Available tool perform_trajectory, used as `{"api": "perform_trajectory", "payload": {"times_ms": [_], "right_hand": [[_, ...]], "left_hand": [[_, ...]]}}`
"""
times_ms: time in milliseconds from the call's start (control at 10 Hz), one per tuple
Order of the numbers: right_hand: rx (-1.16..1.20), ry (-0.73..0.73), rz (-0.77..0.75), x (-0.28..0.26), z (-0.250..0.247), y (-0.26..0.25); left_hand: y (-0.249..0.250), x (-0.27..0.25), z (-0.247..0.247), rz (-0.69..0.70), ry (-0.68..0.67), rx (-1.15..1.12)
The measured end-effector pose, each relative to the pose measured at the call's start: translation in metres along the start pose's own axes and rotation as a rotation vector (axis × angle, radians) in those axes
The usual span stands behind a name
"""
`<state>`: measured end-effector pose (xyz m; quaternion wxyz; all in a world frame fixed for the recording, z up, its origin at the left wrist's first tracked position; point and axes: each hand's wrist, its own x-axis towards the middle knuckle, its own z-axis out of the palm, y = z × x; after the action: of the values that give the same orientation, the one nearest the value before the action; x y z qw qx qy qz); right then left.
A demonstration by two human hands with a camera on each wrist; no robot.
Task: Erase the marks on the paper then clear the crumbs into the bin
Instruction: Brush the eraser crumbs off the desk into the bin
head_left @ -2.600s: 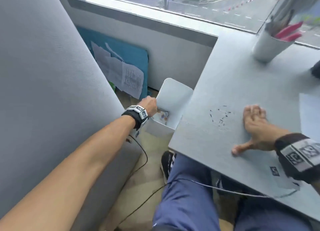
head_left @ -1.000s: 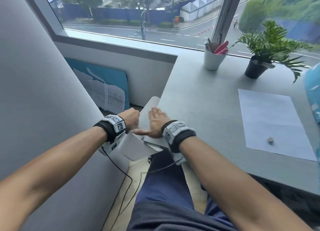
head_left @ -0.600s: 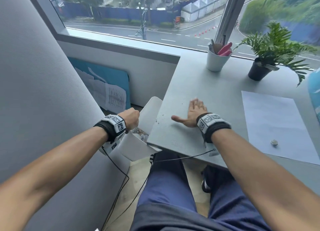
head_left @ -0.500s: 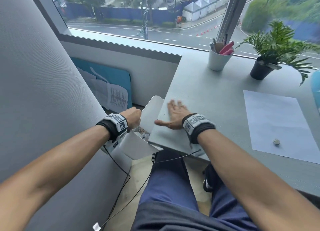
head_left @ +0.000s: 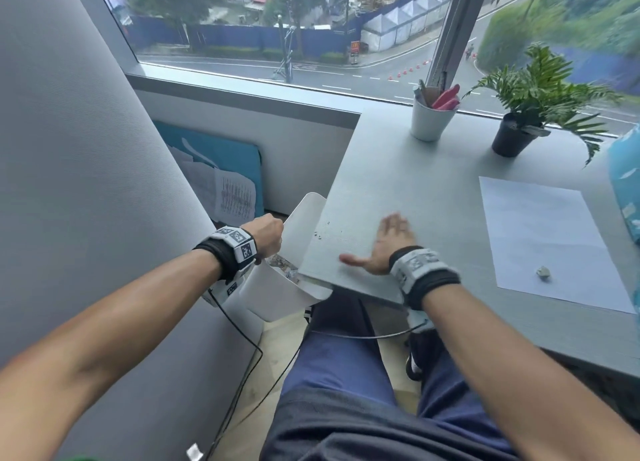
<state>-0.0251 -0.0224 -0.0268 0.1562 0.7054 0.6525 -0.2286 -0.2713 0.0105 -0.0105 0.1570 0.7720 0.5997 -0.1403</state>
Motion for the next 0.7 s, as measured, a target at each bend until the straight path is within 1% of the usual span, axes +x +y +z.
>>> {"api": "perform_trajectory", "payload": {"times_ms": [100,200,300,400,500,600,700], "right_hand": [[-0.032,-0.014,-0.395,-0.016,0.030,-0.074],[-0.010,-0.031,-0.523,-0.037,0.032,-0.121],[0.042,0.071,-0.483,-0.032,0.021,-0.100],[0.033,0.130,-0.210,-0.014,0.005,-0.055],[-0.001,0.075,-0.030,-0.010,0.010,-0.040],[-0.016,0.048,-0.284,-0.026,0.031,-0.089],[-0.009,-0.028,-0.528,-0.048,0.043,-0.131]], "left_hand": [[0.000,-0.008,0.000,-0.022,-0.010,0.010],[-0.004,-0.015,0.001,0.004,-0.001,0.037],[-0.007,-0.019,0.004,-0.001,0.020,0.045],[-0.005,-0.024,0.007,-0.020,0.025,0.023],[-0.007,-0.025,0.012,-0.020,0.023,0.014],[-0.009,-0.026,0.016,-0.026,0.035,0.017],[-0.008,-0.028,0.019,-0.021,0.018,0.016]]}}
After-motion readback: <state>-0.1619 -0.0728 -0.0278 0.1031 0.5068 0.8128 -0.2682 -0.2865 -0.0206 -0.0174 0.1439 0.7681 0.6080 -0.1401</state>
